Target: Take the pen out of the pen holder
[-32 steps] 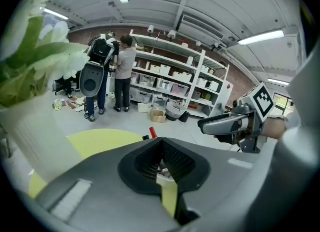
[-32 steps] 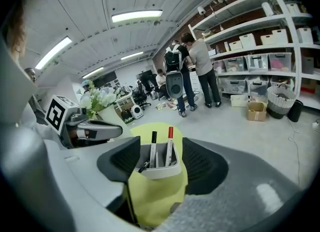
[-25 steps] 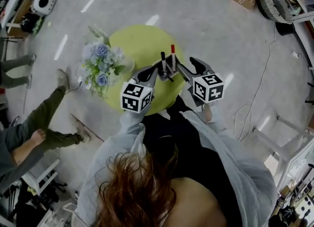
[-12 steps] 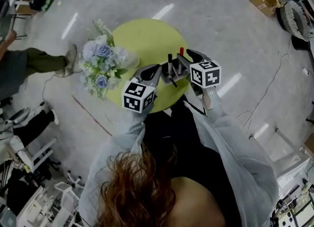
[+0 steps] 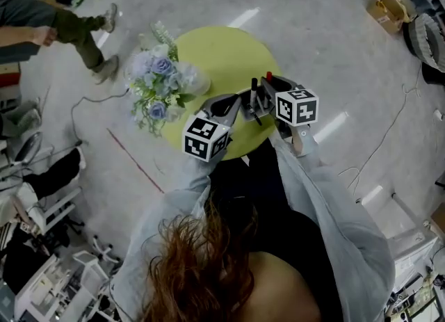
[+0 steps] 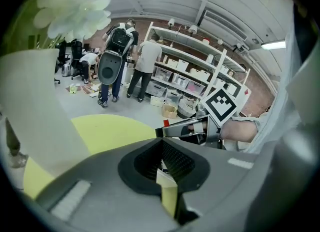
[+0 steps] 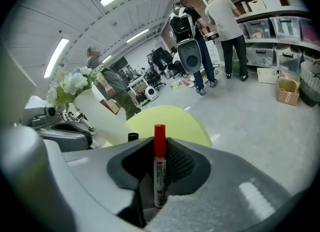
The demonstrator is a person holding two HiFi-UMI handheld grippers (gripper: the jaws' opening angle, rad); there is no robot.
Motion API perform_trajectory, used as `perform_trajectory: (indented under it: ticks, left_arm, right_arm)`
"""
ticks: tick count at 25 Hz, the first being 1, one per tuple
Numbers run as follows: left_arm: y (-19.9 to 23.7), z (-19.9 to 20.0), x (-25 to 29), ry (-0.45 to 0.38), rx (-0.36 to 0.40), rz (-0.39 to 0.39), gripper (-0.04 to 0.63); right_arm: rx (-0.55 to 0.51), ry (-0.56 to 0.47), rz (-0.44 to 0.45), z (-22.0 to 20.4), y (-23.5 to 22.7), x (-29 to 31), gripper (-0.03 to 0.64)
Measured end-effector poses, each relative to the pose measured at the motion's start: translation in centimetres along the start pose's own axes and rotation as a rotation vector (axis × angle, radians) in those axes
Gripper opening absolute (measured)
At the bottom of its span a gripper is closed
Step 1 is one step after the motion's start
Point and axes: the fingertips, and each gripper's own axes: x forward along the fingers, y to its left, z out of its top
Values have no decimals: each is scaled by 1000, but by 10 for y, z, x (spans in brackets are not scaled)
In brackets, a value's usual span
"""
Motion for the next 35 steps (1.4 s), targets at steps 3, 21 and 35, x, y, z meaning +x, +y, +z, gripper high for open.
perform_trajectory:
  ticks: [3,21,35]
  left_arm:
    - [1,3,-4,-21,2,-21,14]
    - [-37,4,-42,-111,80,-187,14]
    - [-52,9,-82,-163,162,-245,14]
  right_arm:
    - [-16,-17,-26,5,4,-5,77]
    - [-66,-359,-337,32,23,-101,75]
    - [-65,-623,-508,48,71,-208,75]
